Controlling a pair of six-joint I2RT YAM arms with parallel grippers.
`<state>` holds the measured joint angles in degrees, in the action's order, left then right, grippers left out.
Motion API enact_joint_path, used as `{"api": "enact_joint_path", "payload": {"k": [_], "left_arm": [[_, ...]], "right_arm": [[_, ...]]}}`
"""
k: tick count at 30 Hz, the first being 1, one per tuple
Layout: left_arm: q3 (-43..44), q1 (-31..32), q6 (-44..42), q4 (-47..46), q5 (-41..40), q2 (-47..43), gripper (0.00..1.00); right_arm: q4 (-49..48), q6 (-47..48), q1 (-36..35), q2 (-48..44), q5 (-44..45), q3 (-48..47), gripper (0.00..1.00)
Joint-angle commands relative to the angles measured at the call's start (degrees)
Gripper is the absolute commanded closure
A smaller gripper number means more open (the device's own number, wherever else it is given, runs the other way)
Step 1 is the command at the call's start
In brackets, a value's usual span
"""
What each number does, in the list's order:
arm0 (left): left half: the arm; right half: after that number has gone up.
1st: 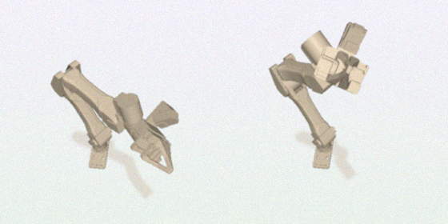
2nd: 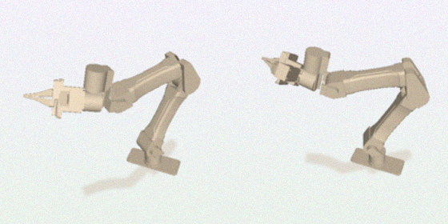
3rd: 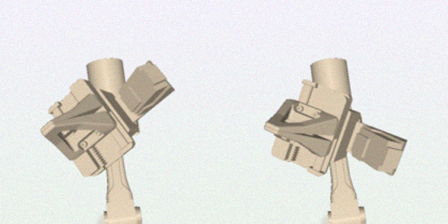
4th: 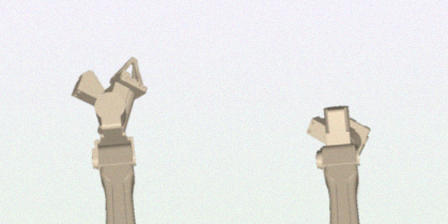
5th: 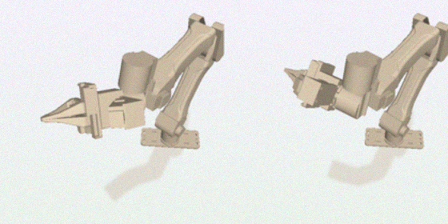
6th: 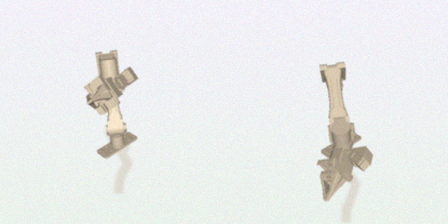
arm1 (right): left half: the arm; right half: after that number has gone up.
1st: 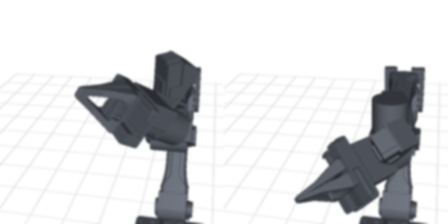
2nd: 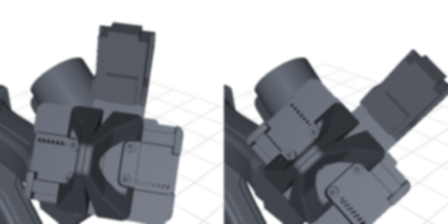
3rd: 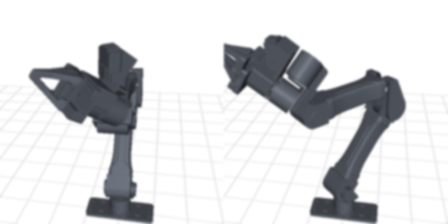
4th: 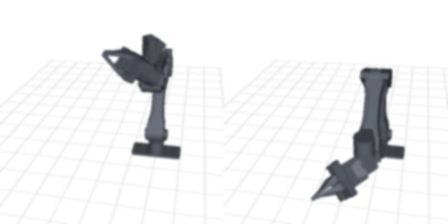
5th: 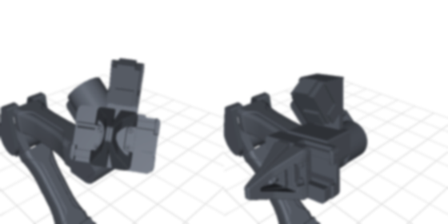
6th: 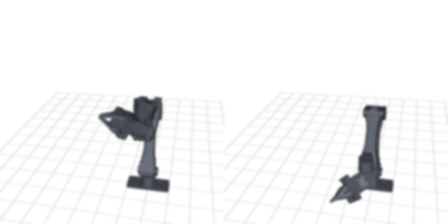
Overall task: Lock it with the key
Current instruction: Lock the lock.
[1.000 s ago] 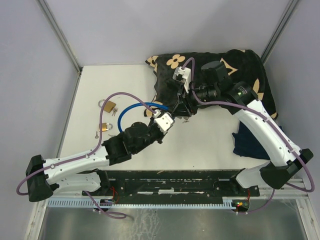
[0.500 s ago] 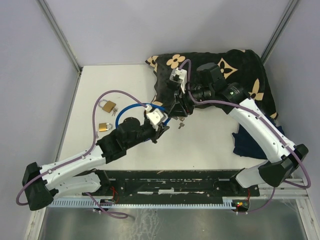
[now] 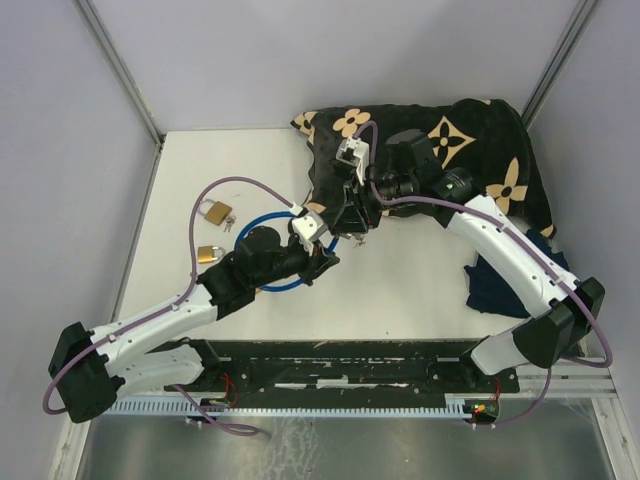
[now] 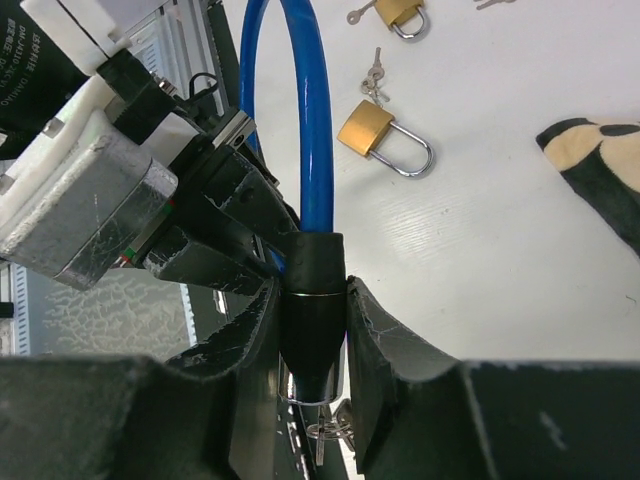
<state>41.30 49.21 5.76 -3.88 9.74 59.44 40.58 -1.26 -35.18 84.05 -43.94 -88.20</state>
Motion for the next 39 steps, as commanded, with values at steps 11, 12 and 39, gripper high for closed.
{"api": "enact_joint_path", "payload": {"k": [11, 12, 39], "left_arm": [[-1.86, -0.61, -6.58, -14.55, -1.54, -4.84, 0.97], [-2.11, -0.67, -6.67, -14.50, -1.53, -4.79, 0.97], [0.24, -0.43, -6.95, -12.83, -3.75, -3.67, 0.97]], "right_arm": [[8.73, -0.84, 6.10, -0.30, -10.56, -10.46, 0.50], [8.99, -0.54, 6.96, -0.50, -11.32, -11.96, 0.44], [16.72, 4.32, -0.12, 4.66, 1.93, -17.61, 0.80]]}}
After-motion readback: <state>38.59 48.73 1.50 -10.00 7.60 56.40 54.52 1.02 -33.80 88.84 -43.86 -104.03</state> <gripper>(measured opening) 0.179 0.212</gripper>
